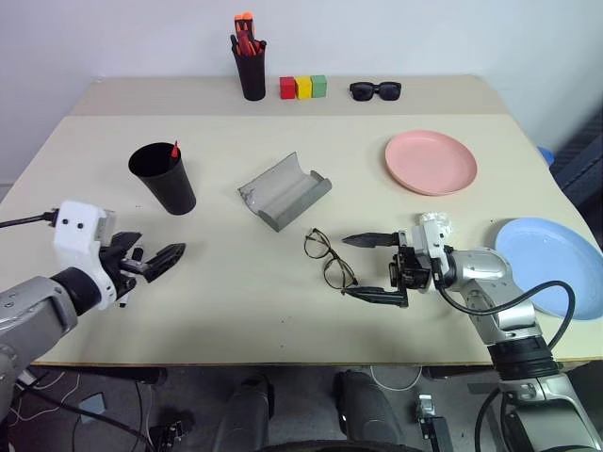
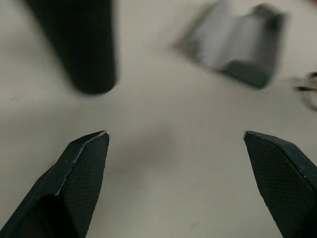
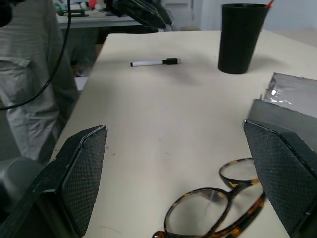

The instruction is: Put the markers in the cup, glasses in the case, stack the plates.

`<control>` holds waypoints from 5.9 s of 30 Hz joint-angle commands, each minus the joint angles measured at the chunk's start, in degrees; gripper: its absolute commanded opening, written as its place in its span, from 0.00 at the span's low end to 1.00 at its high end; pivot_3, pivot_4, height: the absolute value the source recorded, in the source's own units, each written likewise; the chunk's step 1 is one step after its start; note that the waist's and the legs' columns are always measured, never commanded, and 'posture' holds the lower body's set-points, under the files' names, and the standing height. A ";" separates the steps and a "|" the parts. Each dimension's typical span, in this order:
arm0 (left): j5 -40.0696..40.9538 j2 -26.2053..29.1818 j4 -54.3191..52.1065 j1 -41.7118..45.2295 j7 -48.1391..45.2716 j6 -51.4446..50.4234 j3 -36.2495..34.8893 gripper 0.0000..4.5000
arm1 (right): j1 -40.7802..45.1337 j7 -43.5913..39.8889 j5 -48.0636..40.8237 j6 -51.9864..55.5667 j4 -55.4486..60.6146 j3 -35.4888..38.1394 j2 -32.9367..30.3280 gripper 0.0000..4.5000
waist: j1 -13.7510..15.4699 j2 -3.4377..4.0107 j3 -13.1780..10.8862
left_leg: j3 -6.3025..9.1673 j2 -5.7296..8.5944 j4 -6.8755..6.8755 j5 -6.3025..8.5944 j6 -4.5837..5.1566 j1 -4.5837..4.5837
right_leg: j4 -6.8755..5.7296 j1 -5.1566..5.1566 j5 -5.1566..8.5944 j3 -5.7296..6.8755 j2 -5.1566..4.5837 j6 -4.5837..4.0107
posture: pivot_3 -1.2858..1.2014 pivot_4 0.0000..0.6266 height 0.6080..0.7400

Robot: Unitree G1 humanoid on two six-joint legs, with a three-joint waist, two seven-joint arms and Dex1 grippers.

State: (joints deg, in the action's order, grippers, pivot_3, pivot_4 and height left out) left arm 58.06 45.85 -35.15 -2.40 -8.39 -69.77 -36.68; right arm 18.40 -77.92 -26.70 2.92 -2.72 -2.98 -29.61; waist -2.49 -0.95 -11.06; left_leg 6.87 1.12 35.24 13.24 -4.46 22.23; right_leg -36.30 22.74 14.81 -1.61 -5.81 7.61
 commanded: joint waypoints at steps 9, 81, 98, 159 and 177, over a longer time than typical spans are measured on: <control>-3.70 -5.04 5.67 6.88 15.31 -16.51 -4.56 0.99 | 5.15 -2.05 -0.07 -4.46 -1.24 -2.92 4.33 1.00 | 0.32 -0.02 0.01 | 0.03 0.00 0.01 -0.02 -0.04 0.02 | 0.01 0.01 -0.04 0.01 0.02 -0.04 | 0.52 0.24 1.00; -50.59 -20.35 26.74 39.83 9.88 52.59 32.31 0.01 | 13.05 16.75 -3.65 -4.59 -0.77 4.27 13.78 1.00 | 0.22 -0.02 0.00 | 0.01 0.03 -0.03 -0.06 -0.11 0.19 | 0.15 0.14 -0.12 0.01 0.00 -0.03 | 0.52 0.24 1.00; -62.51 -21.67 40.81 38.95 18.66 67.34 26.89 0.01 | 13.05 16.72 -3.14 -5.03 -1.61 3.39 14.35 1.00 | 0.26 -0.02 0.00 | 0.01 0.03 -0.02 -0.07 -0.11 0.18 | 0.08 0.16 -0.14 0.01 0.00 -0.01 | 0.52 0.24 1.00; -43.05 -30.89 43.43 57.33 -10.73 -6.83 49.69 0.01 | -1.22 29.51 -1.77 -3.04 12.49 9.17 6.80 1.00 | 0.11 0.00 -0.01 | 0.06 0.02 -0.02 -0.07 -0.11 0.19 | 0.06 0.15 -0.12 0.03 0.06 0.04 | 0.52 0.24 1.00; -50.60 -1.62 39.11 52.22 -55.94 39.96 65.80 0.01 | -4.25 27.86 -1.61 -5.16 11.27 9.86 5.74 1.00 | 0.34 0.04 -0.03 | 0.04 0.02 -0.05 -0.06 -0.09 0.26 | 0.11 0.19 -0.11 0.02 0.06 0.02 | 0.52 0.24 1.00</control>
State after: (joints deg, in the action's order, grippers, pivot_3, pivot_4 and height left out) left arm 8.98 43.74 4.37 49.94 -61.33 -34.29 28.77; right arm 14.07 -49.83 -28.20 -0.96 7.66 5.56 -23.31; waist -2.15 -0.91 -11.09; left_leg 6.91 1.14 35.19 13.18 -4.55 22.49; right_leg -36.20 22.93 14.70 -1.60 -5.76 7.63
